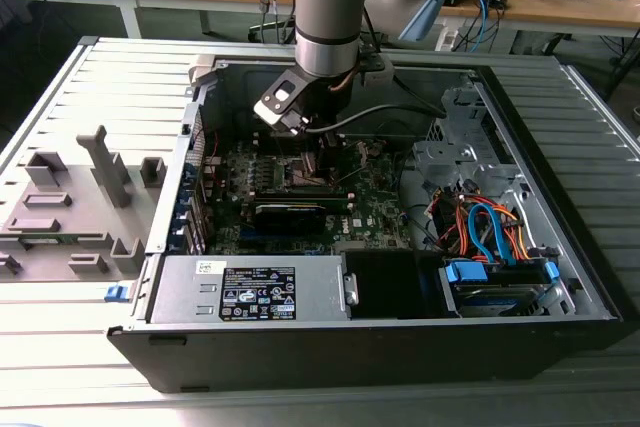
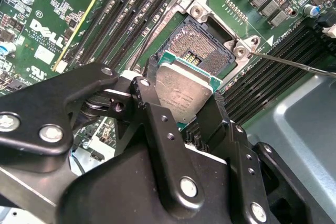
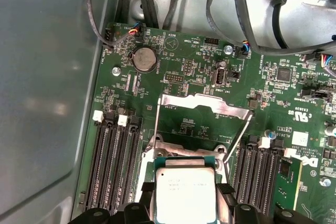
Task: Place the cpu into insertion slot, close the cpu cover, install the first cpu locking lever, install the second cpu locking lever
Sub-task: 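Place the cpu into insertion slot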
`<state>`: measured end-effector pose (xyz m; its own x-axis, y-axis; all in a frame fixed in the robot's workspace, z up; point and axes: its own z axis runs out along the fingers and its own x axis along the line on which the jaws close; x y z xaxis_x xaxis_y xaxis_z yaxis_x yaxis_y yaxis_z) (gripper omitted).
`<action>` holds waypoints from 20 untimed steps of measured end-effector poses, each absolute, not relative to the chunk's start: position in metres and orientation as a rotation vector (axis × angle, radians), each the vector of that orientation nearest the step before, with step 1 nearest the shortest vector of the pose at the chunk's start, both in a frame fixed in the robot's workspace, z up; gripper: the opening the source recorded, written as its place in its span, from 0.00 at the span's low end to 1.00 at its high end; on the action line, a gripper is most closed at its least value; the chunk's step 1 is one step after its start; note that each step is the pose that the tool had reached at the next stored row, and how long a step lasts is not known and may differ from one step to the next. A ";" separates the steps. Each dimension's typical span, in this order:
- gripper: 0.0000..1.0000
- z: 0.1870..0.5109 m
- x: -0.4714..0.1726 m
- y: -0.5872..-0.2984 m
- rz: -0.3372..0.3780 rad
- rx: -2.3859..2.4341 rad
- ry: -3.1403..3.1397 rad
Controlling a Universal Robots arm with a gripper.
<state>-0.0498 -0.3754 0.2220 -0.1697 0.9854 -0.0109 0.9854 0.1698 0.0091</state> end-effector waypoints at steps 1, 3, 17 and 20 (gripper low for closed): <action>0.55 0.222 -0.050 -0.375 0.000 2.018 2.390; 0.55 0.222 -0.050 -0.375 0.000 2.027 2.382; 0.55 0.222 -0.050 -0.375 0.000 2.079 2.336; 0.55 0.222 -0.050 -0.375 -0.001 2.116 2.303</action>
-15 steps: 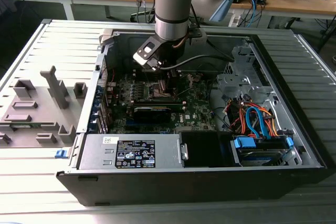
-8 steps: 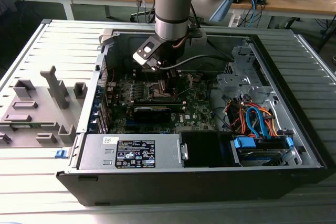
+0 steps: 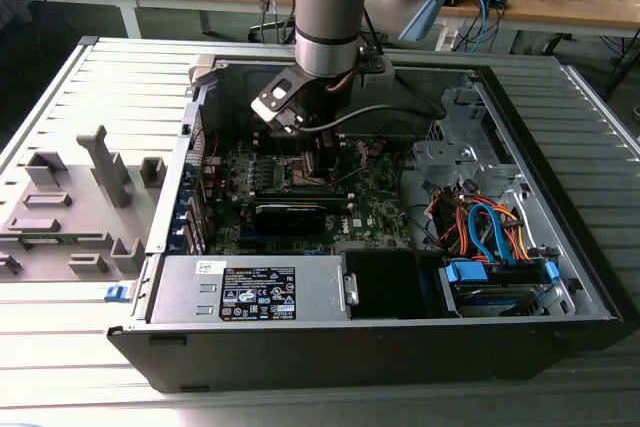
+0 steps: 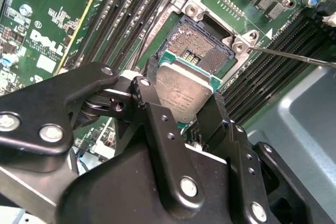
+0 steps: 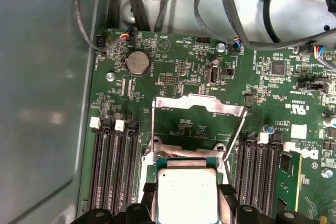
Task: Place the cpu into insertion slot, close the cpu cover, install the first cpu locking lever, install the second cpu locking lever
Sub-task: 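Place the cpu into insertion slot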
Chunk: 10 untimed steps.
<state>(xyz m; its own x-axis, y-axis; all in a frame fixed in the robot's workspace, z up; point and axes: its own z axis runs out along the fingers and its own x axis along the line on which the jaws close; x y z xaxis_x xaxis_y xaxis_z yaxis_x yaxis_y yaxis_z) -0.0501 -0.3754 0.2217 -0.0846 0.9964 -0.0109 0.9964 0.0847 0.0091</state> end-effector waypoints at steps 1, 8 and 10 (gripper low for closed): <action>0.55 0.222 -0.050 -0.375 -0.001 2.127 2.293; 0.55 0.219 -0.051 -0.375 -0.006 2.189 2.230; 0.55 0.218 -0.052 -0.375 -0.014 2.192 2.220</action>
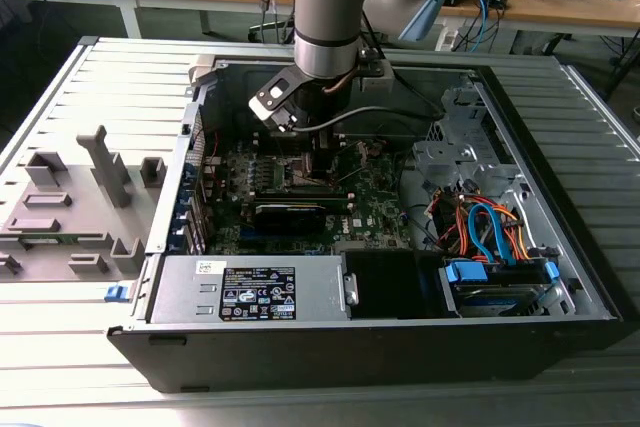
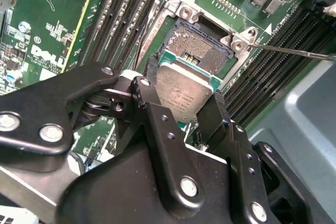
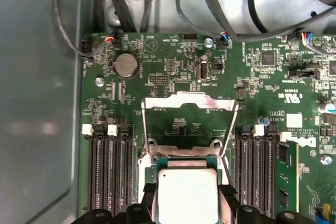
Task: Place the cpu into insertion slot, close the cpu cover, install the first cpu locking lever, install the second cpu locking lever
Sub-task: 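Place the cpu into insertion slot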
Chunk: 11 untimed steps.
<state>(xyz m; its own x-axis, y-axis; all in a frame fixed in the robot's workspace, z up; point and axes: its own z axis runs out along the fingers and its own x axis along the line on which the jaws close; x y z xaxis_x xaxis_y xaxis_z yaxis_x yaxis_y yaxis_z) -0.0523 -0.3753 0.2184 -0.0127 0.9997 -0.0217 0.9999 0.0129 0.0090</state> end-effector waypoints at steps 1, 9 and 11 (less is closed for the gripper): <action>0.55 0.218 -0.054 -0.375 -0.016 2.192 2.219; 0.55 0.208 -0.065 -0.375 -0.017 2.191 2.218; 0.55 0.207 -0.065 -0.375 -0.017 2.193 2.217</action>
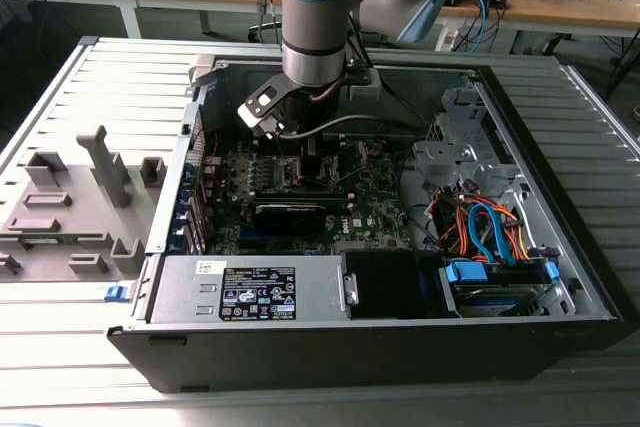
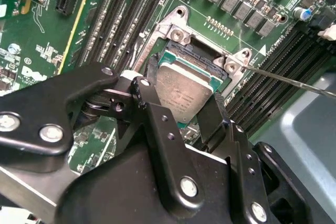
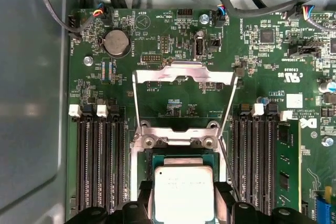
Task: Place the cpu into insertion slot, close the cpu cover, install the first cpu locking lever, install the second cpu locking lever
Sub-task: 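Place the cpu into insertion slot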
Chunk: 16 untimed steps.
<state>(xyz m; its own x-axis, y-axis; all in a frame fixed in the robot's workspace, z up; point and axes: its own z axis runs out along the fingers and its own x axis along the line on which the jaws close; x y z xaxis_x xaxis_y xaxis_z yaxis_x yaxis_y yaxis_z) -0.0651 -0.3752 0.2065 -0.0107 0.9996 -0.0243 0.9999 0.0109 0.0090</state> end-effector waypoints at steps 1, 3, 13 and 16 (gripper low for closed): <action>0.55 0.206 -0.065 -0.375 -0.017 2.193 2.216; 0.55 0.204 -0.065 -0.375 -0.017 2.194 2.215; 0.55 0.202 -0.065 -0.374 -0.017 2.200 2.210; 0.55 0.201 -0.065 -0.374 -0.017 2.200 2.210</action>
